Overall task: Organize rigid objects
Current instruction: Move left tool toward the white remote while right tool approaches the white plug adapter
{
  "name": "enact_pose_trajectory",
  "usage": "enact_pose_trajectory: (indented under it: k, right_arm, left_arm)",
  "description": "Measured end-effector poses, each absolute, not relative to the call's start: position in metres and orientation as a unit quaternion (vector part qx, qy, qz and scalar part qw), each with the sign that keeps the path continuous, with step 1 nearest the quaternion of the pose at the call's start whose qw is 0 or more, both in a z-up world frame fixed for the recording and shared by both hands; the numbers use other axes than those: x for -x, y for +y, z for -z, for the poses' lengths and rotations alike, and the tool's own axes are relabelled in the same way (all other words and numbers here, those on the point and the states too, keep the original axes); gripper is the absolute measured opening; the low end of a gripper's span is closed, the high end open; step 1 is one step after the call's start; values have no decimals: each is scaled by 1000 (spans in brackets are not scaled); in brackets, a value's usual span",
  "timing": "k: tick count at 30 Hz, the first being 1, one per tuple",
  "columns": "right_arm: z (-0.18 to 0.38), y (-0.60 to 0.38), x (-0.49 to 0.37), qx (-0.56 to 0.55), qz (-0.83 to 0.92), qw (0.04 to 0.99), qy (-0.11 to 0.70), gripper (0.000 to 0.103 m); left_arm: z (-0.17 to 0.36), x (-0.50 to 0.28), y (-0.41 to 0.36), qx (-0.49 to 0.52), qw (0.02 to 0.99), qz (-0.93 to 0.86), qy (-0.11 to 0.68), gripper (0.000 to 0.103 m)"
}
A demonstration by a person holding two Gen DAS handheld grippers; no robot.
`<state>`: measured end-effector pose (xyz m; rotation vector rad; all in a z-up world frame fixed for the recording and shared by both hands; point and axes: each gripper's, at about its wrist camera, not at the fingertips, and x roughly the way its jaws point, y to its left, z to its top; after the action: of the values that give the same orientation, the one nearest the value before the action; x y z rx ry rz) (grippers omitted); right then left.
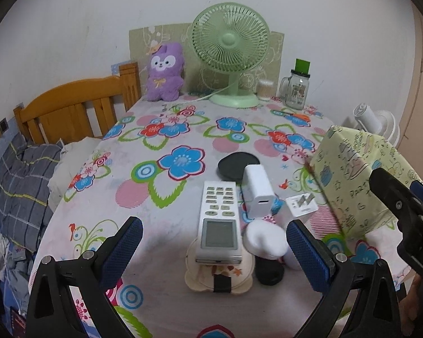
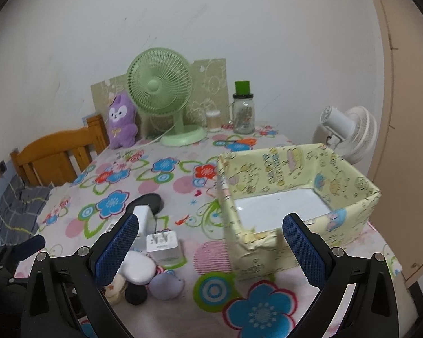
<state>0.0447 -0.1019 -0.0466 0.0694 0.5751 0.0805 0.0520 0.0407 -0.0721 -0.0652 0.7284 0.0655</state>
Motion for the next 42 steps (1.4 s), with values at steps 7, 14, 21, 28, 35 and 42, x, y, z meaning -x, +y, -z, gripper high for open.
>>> enact_pose_trajectory:
  k: [7, 14, 21, 28, 35, 42]
  right_arm:
    - [52, -77, -55, -5, -53, 953, 297, 97]
    - [62, -54, -68, 12, -74, 947, 314, 91]
    - [74, -42, -81, 17, -84, 938, 337, 85]
    - [90, -38, -98, 19, -81, 926, 369, 78]
    - [107, -35, -113, 19, -70, 910, 409, 70]
    - [121, -36, -124, 0, -80, 892, 445, 58]
  left_arm:
    - [85, -63, 52, 31, 927, -38, 373, 103]
    - [92, -71, 61, 28, 923, -44, 381, 103]
    - [103, -80, 65, 26, 917, -41, 397, 103]
    - [112, -93, 64, 26, 911, -31, 410, 103]
    - [122, -105, 62, 13, 906, -33, 422, 103]
    - [129, -113, 61, 4, 903, -36, 428, 102]
